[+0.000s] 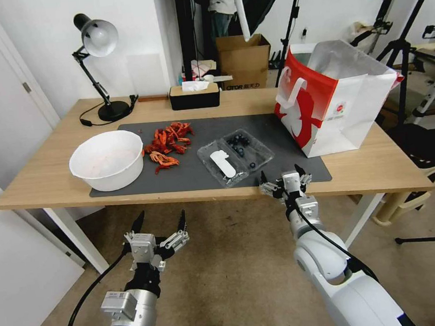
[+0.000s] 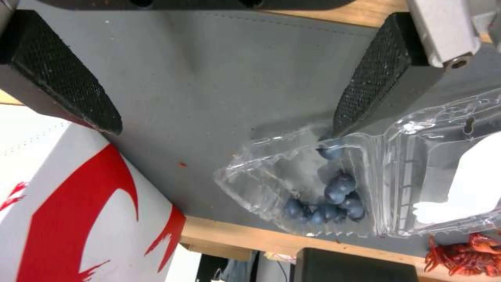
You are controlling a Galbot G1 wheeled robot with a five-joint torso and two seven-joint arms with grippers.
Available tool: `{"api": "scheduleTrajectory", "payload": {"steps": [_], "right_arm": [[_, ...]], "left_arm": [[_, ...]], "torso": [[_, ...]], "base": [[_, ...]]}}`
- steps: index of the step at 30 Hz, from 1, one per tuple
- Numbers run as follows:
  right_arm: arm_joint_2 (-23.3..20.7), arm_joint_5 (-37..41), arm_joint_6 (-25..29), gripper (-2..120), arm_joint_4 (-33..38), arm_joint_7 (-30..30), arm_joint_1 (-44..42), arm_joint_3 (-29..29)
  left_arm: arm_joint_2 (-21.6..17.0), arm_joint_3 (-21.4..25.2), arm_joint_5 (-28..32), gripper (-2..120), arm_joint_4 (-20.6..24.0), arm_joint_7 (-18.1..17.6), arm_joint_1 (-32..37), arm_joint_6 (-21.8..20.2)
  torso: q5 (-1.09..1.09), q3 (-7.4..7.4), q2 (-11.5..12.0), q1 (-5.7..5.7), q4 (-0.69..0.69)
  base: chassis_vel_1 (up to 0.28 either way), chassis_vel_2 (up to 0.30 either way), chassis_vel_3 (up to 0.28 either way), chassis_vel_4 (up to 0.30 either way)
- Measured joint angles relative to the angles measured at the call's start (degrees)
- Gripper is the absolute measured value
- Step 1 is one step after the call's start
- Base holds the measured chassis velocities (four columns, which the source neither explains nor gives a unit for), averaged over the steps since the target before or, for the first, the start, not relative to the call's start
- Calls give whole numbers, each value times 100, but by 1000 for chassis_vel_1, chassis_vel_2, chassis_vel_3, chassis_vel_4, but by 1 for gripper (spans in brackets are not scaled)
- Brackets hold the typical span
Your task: Close the takeout container lid, then place the container into the takeout bag.
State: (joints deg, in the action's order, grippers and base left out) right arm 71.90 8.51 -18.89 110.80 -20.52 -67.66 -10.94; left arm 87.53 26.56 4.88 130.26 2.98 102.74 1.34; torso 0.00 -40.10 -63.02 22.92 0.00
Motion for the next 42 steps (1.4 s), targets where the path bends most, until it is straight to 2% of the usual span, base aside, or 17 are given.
{"api": "scheduleTrajectory", "payload": {"steps": [42], "right_arm": [[364,-101,-236,100,-461,-162,444,461]], "left_arm": [[83,-19,-4,100,-100,-9,37,165]], "torso": [[0,0,0,0,0]], "base": [[0,0,0,0]]}}
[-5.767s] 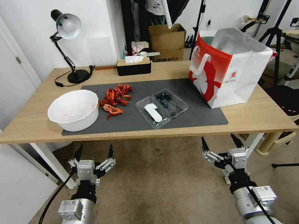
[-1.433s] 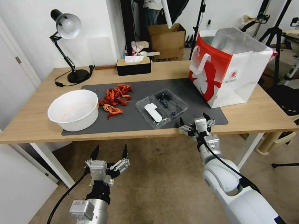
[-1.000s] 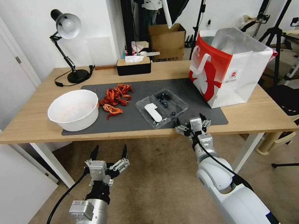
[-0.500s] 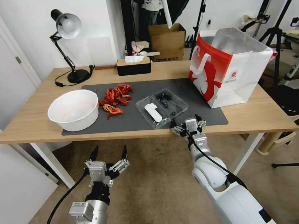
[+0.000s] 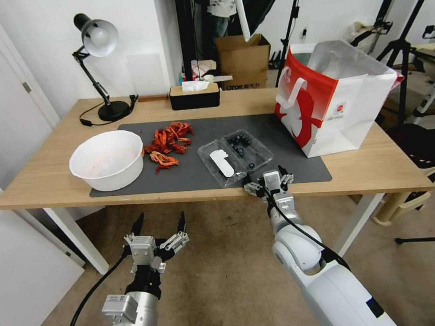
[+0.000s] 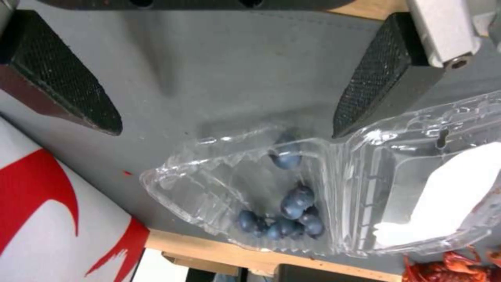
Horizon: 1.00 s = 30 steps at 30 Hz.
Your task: Close the takeout container lid, then place the container into the takeout bag.
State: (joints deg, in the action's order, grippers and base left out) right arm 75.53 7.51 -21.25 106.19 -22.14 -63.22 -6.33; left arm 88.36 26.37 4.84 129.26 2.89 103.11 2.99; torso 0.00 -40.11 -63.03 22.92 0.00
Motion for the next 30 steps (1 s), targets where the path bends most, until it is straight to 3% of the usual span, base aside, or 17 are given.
{"api": "scheduleTrajectory", "payload": {"steps": [30], "right_arm": [[626,-180,-168,100,-120,-172,157,524]], "left_arm": [[45,-18,-22,100,-158,-19,-20,48]], "torso": [[0,0,-1,0,-1]], "base": [[0,0,0,0]]}}
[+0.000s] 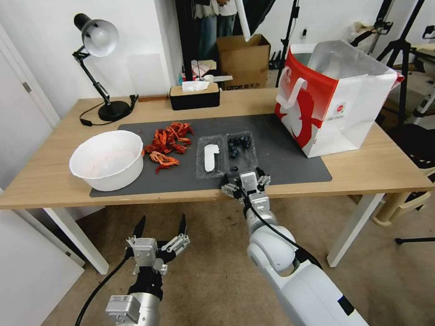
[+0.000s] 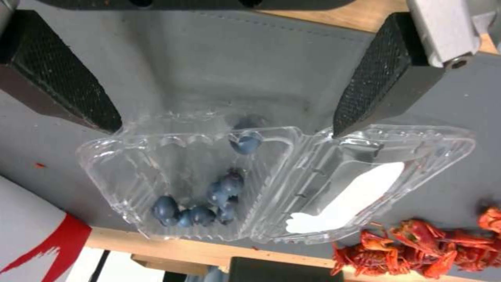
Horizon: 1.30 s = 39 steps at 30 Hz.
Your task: Close the takeout container lid, then place the container into the takeout bag.
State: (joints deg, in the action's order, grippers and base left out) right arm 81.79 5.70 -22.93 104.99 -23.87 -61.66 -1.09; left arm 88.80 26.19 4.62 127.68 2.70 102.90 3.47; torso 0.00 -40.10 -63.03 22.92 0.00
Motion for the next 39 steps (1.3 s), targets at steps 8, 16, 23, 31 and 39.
{"api": "scheduleTrajectory", "payload": {"steps": [8,16,23,31,39], "right_arm": [[-94,-9,2,100,131,-11,-80,-35],[-557,175,295,100,817,60,-636,-458],[-867,538,651,100,1226,249,-1072,-991],[-1155,863,1327,100,1689,532,-1617,-1505],[-1257,828,2571,100,1870,1115,-2316,-1929]], "left_arm": [[26,-8,-14,100,-1,-2,13,15],[49,-31,-38,100,27,-7,35,28],[17,0,-7,100,25,-7,36,81],[19,-4,10,100,40,-9,51,88],[10,-28,32,100,39,0,39,89]], "torso": [[-1,0,0,0,0],[-1,0,1,0,0],[-2,0,1,0,1],[0,0,1,0,0],[-1,0,1,-1,1]], "base": [[0,0,0,0],[0,0,0,0],[0,0,0,0],[0,0,0,0],[0,0,0,0]]}}
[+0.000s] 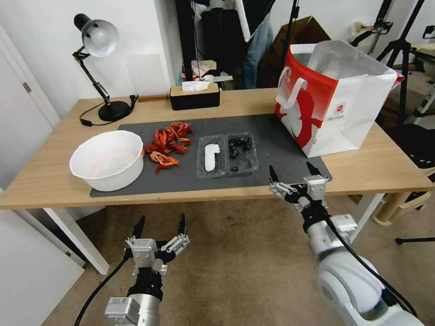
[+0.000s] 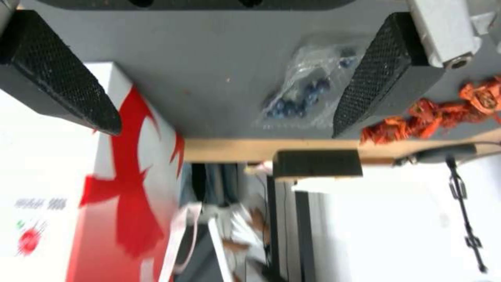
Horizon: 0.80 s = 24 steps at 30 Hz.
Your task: Close the takeout container lid, then place the container into the takeout bag.
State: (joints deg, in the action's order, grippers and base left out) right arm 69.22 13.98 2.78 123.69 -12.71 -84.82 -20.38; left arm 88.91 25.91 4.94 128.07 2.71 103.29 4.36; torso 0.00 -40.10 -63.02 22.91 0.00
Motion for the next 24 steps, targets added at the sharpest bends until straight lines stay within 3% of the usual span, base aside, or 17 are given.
{"api": "scheduleTrajectory", "payload": {"steps": [9,24], "right_arm": [[-15,-95,779,100,-79,278,-641,-405],[-105,-67,889,100,-282,272,-676,-249]], "left_arm": [[-16,-48,8,100,-16,12,-13,-3],[-150,-92,155,100,-91,-14,-193,-113]], "torso": [[0,0,0,0,0],[1,0,0,0,0]], "base": [[0,0,0,0],[0,0,0,0]]}}
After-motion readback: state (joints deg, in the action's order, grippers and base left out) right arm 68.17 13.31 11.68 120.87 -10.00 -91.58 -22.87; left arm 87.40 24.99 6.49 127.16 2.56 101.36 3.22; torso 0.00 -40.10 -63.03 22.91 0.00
